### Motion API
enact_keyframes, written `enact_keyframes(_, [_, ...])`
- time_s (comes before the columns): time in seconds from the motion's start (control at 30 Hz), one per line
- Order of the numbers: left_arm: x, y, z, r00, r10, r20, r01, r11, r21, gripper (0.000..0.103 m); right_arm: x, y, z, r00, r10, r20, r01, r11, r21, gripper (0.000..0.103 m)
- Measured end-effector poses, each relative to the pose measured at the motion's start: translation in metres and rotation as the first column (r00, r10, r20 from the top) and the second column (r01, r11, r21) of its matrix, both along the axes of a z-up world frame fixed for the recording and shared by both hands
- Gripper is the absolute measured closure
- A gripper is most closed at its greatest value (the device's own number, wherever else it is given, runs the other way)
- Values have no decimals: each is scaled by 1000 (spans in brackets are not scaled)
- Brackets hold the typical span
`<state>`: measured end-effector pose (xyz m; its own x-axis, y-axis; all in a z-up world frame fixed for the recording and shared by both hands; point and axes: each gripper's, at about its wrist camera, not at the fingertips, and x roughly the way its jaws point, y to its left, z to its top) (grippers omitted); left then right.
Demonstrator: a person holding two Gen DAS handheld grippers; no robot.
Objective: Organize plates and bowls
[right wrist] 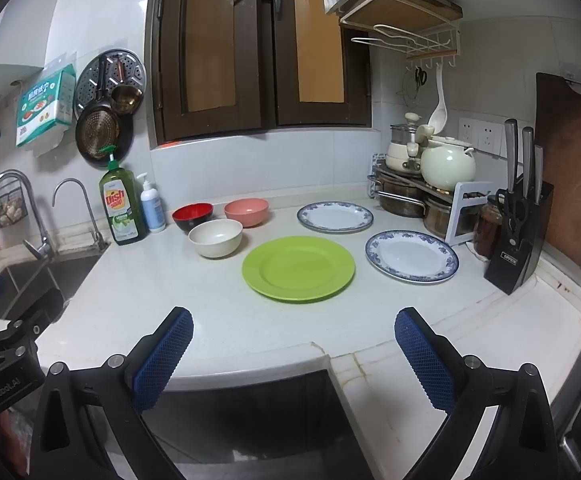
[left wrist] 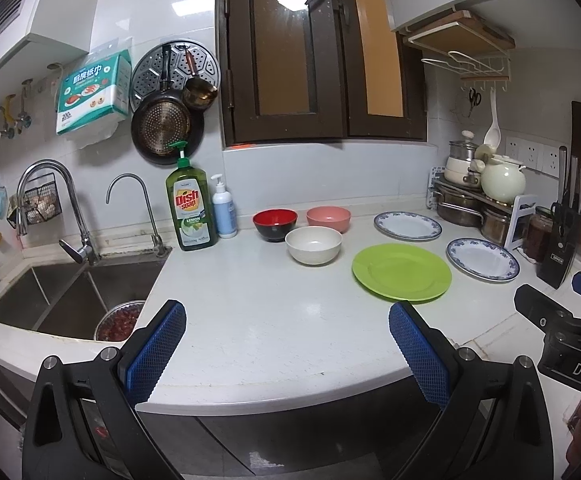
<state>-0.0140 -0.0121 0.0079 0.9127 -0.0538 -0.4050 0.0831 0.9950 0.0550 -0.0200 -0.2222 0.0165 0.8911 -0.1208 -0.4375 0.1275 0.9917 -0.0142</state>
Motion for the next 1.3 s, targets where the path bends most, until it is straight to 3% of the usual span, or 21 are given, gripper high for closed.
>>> enact_keyframes(1.3, [-4, -7, 7, 1000, -11, 4, 11, 1000, 6, 0, -10, -7, 7, 1000, -8, 22, 9, 1000, -4, 1])
